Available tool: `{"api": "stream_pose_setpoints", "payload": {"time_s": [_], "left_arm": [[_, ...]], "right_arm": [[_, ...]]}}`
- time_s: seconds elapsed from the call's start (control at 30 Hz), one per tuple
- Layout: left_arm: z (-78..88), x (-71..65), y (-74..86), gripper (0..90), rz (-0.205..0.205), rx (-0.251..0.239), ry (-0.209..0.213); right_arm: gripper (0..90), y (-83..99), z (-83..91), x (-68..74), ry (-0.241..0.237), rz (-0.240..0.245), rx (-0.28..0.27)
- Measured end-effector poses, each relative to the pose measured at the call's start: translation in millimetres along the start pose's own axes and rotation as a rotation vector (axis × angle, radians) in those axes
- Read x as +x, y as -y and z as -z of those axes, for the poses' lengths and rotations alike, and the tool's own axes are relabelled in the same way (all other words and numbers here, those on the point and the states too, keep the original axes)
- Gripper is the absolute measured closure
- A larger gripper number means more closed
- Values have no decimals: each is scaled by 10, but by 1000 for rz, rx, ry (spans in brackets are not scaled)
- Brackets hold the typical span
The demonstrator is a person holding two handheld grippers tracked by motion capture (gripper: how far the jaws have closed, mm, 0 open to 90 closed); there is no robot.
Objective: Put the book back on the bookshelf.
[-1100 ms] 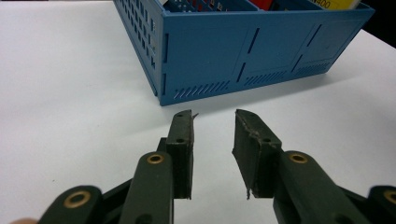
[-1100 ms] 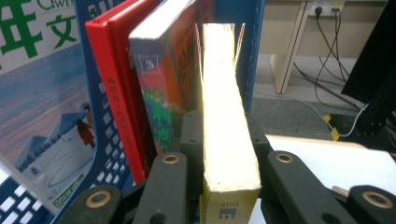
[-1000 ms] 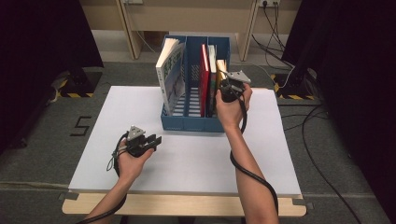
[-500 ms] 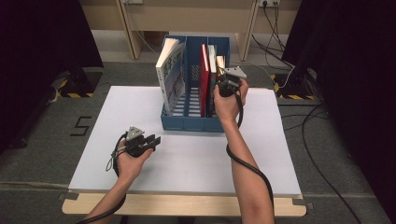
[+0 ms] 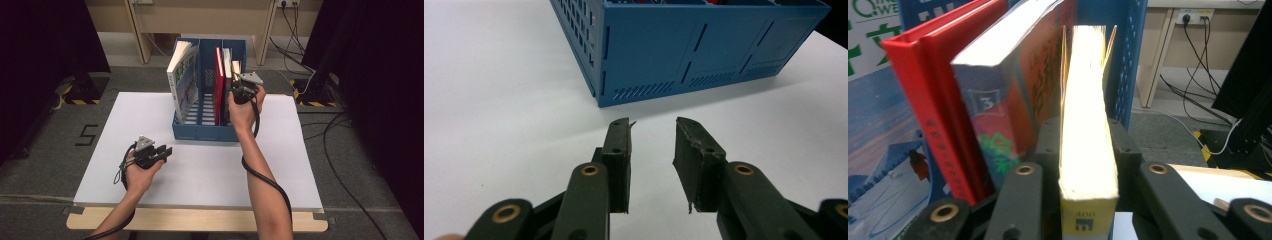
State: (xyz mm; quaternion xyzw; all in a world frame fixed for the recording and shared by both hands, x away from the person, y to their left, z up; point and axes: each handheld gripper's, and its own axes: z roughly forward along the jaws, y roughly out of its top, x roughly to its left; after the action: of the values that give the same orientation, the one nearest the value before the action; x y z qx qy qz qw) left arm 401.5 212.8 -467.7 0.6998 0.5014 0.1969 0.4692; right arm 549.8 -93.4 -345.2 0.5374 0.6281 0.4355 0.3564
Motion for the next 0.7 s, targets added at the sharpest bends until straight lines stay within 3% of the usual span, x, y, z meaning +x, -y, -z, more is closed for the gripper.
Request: {"api": "stream_pose_setpoints", "payload": {"time_s": [0.37, 0.7], "left_arm": [[1, -4, 5, 667, 0, 0, 1], [-6, 2, 22, 666, 1, 2, 2]], "right_arm": [[713, 132, 123, 35, 6, -19, 33], [733, 111, 43, -12, 14, -19, 80]]}}
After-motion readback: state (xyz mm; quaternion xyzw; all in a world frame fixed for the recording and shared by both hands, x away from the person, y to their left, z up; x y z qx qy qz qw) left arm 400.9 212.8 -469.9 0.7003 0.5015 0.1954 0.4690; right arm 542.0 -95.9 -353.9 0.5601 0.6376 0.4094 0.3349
